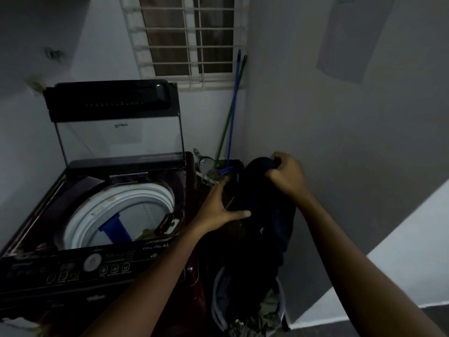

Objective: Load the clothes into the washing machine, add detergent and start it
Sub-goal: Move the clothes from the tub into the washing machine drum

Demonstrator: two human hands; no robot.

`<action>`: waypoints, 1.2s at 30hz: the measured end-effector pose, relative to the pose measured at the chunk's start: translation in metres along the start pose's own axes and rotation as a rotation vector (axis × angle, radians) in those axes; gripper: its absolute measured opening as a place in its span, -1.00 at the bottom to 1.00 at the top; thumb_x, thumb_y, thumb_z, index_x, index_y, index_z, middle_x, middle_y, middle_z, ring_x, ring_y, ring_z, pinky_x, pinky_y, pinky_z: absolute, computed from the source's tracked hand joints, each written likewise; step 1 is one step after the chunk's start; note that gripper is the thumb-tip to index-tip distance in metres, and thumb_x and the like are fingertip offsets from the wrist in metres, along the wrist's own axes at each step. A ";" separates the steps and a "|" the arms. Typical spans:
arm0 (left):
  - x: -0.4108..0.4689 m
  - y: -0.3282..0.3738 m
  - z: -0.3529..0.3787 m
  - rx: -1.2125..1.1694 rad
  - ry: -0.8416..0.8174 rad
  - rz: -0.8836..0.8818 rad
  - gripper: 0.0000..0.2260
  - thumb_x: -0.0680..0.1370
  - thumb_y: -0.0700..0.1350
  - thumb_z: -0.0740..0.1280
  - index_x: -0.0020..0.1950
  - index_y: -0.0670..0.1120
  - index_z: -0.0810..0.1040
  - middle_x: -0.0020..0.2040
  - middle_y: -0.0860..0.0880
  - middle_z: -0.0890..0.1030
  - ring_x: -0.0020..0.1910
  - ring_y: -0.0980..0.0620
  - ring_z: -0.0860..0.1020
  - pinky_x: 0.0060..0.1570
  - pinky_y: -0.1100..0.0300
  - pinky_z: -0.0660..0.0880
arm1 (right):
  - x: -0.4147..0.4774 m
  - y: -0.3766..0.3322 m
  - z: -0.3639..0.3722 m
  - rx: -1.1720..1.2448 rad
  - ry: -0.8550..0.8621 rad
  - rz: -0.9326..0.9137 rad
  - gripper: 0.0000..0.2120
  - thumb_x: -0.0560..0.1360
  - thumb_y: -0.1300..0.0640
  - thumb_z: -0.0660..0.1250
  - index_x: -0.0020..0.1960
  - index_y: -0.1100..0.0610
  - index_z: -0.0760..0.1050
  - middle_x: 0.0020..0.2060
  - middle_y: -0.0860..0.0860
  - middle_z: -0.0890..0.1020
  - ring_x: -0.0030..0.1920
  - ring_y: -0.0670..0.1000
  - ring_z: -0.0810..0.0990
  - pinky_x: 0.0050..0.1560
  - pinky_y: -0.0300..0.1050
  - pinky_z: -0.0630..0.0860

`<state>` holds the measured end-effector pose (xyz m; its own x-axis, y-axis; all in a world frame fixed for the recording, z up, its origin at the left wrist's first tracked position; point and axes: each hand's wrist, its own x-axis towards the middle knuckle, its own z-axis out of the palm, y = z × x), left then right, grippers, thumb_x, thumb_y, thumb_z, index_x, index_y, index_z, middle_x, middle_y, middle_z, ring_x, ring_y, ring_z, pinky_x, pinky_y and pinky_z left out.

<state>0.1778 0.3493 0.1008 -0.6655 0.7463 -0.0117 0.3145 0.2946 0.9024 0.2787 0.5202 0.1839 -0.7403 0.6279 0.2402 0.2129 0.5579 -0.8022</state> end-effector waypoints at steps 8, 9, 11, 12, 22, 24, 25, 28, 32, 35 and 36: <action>0.014 0.035 0.019 -0.419 0.321 -0.047 -0.44 0.31 -0.27 0.60 0.26 -0.07 0.53 0.17 -0.04 0.63 0.14 0.02 0.60 0.16 0.13 0.55 | 0.006 -0.049 0.003 0.451 -0.246 -0.031 -0.71 0.27 0.26 0.47 -0.04 0.20 0.52 -0.18 0.04 0.61 -0.19 -0.04 0.60 -0.23 -0.23 0.54; 0.013 0.039 0.017 -0.488 0.379 -0.045 -0.55 0.34 -0.30 0.57 0.17 -0.04 0.57 0.11 -0.03 0.65 0.06 0.05 0.63 0.08 0.17 0.57 | 0.004 -0.045 0.000 0.537 -0.304 -0.024 -0.62 0.29 0.29 0.49 0.10 0.21 0.53 -0.06 0.06 0.64 -0.07 -0.03 0.64 -0.12 -0.24 0.57; 0.013 0.044 0.013 -0.579 0.446 -0.032 -0.66 0.38 -0.31 0.52 0.05 0.02 0.59 0.02 0.01 0.68 -0.04 0.09 0.66 -0.10 0.26 0.59 | -0.002 -0.028 -0.007 0.613 -0.365 -0.027 -0.43 0.33 0.31 0.49 0.30 0.09 0.47 0.19 0.01 0.60 0.17 -0.05 0.58 0.13 -0.20 0.53; 0.013 0.045 0.010 -0.610 0.460 -0.028 -0.70 0.39 -0.30 0.52 0.02 0.02 0.60 -0.01 0.03 0.68 -0.06 0.11 0.66 -0.16 0.29 0.58 | -0.007 -0.017 -0.009 0.604 -0.360 -0.029 -0.37 0.35 0.30 0.50 0.36 0.03 0.42 0.27 -0.04 0.55 0.26 -0.09 0.52 0.23 -0.20 0.47; 0.014 0.082 -0.007 -1.030 0.309 -0.110 -0.67 0.40 -0.09 0.48 0.11 -0.22 0.65 0.00 -0.11 0.70 -0.03 -0.06 0.67 -0.15 0.16 0.60 | -0.073 0.073 0.051 0.311 -0.522 0.297 -0.27 0.33 0.14 0.57 0.35 -0.13 0.25 0.13 -0.32 0.42 0.08 -0.30 0.45 0.00 -0.46 0.45; 0.009 0.089 -0.013 -1.040 0.268 -0.105 -0.88 0.53 -0.16 0.37 -0.02 -0.19 0.64 -0.17 -0.03 0.70 -0.19 0.06 0.67 -0.26 0.25 0.57 | -0.078 0.078 0.067 0.363 -0.485 0.328 -0.50 0.45 0.16 0.47 0.28 -0.06 0.34 0.11 -0.20 0.50 -0.03 -0.32 0.47 -0.17 -0.51 0.47; 0.008 0.090 -0.017 -1.032 0.303 -0.089 -0.88 0.53 -0.18 0.37 -0.01 -0.20 0.65 -0.18 -0.03 0.70 -0.19 0.05 0.67 -0.26 0.25 0.58 | -0.078 0.082 0.071 0.379 -0.444 0.344 -0.60 0.50 0.17 0.42 0.27 -0.03 0.38 0.14 -0.12 0.54 -0.04 -0.27 0.51 -0.19 -0.48 0.48; 0.009 0.074 -0.041 -0.899 0.524 -0.026 -0.74 0.41 -0.22 0.49 0.08 -0.25 0.66 -0.03 -0.10 0.71 -0.05 -0.04 0.68 -0.11 0.12 0.63 | -0.074 0.092 0.057 0.355 -0.195 0.372 -0.71 0.54 0.33 0.27 0.24 0.16 0.50 0.08 0.16 0.63 0.03 0.09 0.62 -0.17 -0.30 0.50; 0.006 0.044 -0.063 -0.607 0.651 -0.081 -0.57 0.32 -0.18 0.57 0.17 -0.19 0.63 0.04 -0.08 0.70 0.00 -0.01 0.67 0.02 0.03 0.64 | -0.053 0.083 0.013 0.480 0.245 0.377 -0.84 0.54 0.40 0.18 0.06 0.21 0.39 -0.15 0.11 0.53 -0.20 0.04 0.50 -0.40 -0.37 0.45; -0.001 0.031 -0.052 -0.385 0.622 -0.137 -0.48 0.31 -0.15 0.58 0.26 -0.12 0.58 0.12 -0.05 0.66 0.04 0.01 0.64 0.05 0.04 0.63 | -0.028 0.065 0.005 0.411 0.382 0.295 -0.84 0.50 0.39 0.20 -0.01 0.17 0.33 -0.19 0.09 0.50 -0.19 0.03 0.48 -0.34 -0.28 0.45; -0.001 0.028 -0.045 -0.317 0.594 -0.135 -0.48 0.32 -0.16 0.57 0.26 -0.11 0.57 0.13 -0.06 0.65 0.06 -0.01 0.63 0.06 0.05 0.62 | -0.022 0.056 0.007 0.364 0.374 0.277 -0.83 0.50 0.39 0.19 -0.01 0.17 0.34 -0.17 0.10 0.52 -0.17 0.04 0.50 -0.28 -0.21 0.46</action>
<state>0.1568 0.3297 0.1455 -0.9719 0.2344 0.0232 0.0491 0.1054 0.9932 0.3020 0.5339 0.1301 -0.3988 0.9093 0.1188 0.0841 0.1653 -0.9827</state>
